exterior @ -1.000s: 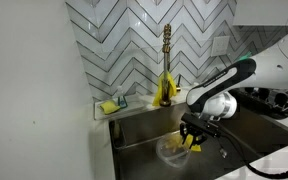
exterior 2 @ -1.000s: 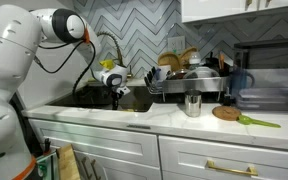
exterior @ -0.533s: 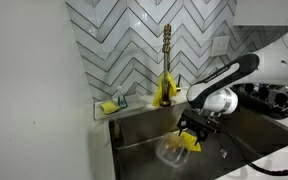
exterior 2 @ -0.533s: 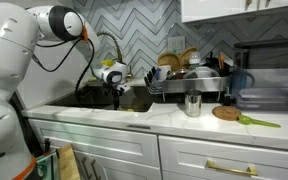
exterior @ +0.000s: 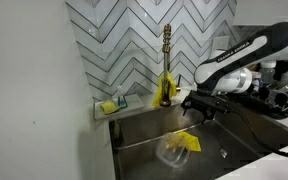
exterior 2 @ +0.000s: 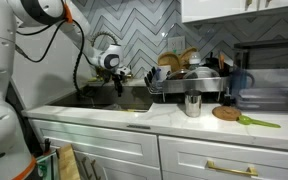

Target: Pick up the bigger clear lunch box and put it on the counter, pick up the smaller clear lunch box and put it in the bigger clear lunch box, pick up the lunch boxes and put them in the sink, open the tap

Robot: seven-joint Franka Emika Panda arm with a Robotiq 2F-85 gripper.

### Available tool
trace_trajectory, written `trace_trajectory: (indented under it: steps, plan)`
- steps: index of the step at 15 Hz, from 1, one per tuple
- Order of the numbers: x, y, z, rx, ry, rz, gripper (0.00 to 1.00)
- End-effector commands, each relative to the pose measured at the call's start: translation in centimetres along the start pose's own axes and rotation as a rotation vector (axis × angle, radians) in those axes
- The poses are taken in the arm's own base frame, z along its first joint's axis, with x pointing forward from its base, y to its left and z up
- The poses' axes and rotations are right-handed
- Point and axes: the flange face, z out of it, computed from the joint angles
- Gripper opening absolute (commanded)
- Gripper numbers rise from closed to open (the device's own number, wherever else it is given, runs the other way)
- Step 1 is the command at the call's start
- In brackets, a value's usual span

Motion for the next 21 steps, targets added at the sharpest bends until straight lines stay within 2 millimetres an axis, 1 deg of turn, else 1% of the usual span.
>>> trace_trajectory:
  steps: [1,2,3,4,6,8,11,14,16,18,19,21]
  plan:
    - [-0.1,-0.1,-1.4,0.008,0.020,-0.013,1.00]
    - [-0.2,-0.2,-2.6,0.016,0.036,-0.022,1.00]
    - [-0.3,-0.2,-3.3,0.020,0.045,-0.027,1.00]
    - [-0.4,-0.1,-3.6,0.020,0.049,-0.029,1.00]
    - [-0.6,0.1,-3.5,0.015,0.047,-0.031,1.00]
    - [-0.2,-0.2,-5.0,-0.009,0.064,-0.138,1.00]
    - [0.7,-1.7,-8.5,-0.017,0.145,-0.302,1.00]
    - [1.6,-3.8,-11.2,-0.019,0.192,-0.462,1.00]
    - [2.0,-5.0,-12.4,-0.020,0.215,-0.548,1.00]
    - [2.2,-5.8,-13.4,-0.014,0.244,-0.584,1.00]
    - [2.0,-5.3,-13.3,0.002,0.243,-0.536,1.00]
    - [2.1,-5.8,-13.8,0.006,0.255,-0.557,1.00]
